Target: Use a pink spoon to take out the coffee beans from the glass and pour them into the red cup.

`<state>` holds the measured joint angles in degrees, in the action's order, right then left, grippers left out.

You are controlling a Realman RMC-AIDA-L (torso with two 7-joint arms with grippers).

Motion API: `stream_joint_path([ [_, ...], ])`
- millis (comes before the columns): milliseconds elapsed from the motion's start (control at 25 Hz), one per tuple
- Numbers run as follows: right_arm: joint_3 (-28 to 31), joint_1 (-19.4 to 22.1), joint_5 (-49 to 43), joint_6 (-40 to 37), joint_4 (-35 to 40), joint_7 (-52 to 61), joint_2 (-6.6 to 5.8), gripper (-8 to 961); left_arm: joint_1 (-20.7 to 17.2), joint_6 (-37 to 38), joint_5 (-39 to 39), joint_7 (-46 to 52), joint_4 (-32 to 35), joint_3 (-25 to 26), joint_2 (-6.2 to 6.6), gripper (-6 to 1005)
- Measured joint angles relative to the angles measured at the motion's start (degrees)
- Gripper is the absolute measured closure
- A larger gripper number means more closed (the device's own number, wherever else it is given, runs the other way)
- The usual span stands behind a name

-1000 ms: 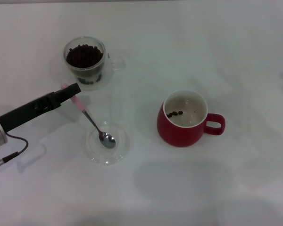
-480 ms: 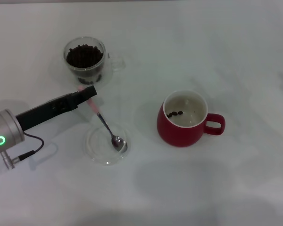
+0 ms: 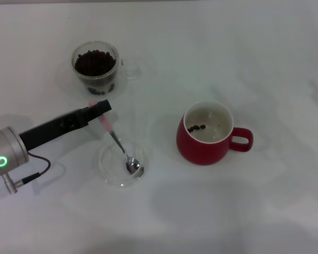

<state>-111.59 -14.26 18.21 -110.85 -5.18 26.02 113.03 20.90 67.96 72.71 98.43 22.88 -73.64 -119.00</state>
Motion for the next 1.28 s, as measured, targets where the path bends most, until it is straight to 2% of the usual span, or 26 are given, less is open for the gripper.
stream_joint_path([
  [40, -0.1, -0.2, 0.0, 0.1, 0.0, 0.0, 0.00, 212, 0.0, 0.0, 0.0, 0.0, 0.0, 0.0, 0.00, 834],
  [160, -0.3, -0.5, -0.1, 0.4, 0.0, 0.0, -0.01, 212, -0.2, 0.0, 0.0, 0.0, 0.0, 0.1, 0.00, 675],
  [480, -0.2, -0.6, -0.1, 0.5, 0.0, 0.0, -0.01, 212, -0.8, -0.2, -1.5, 0.0, 0.0, 0.5, 0.41, 609],
  [640, -0.1, -0.7, 0.1, 1.1, 0.0, 0.0, -0.02, 212, -1.6, -0.4, -1.2, -1.4, 0.4, 2.9, 0.75, 576],
  [840, 0.0, -0.9, 0.1, 1.1, 0.0, 0.0, -0.02, 212, -2.3, 0.2, -1.2, -4.0, 2.0, 4.4, 1.76, 339],
  [1120, 0.1, -1.3, 0.3, 1.3, 0.1, -1.1, 0.52, 212, -5.7, 2.4, -1.1, -10.8, 10.3, 5.1, 2.81, 287],
  [1280, 0.5, -1.4, 1.0, 1.3, 0.6, -2.0, 1.37, 213, -7.3, 2.4, -1.2, -20.0, 12.4, 12.5, 2.21, 287],
])
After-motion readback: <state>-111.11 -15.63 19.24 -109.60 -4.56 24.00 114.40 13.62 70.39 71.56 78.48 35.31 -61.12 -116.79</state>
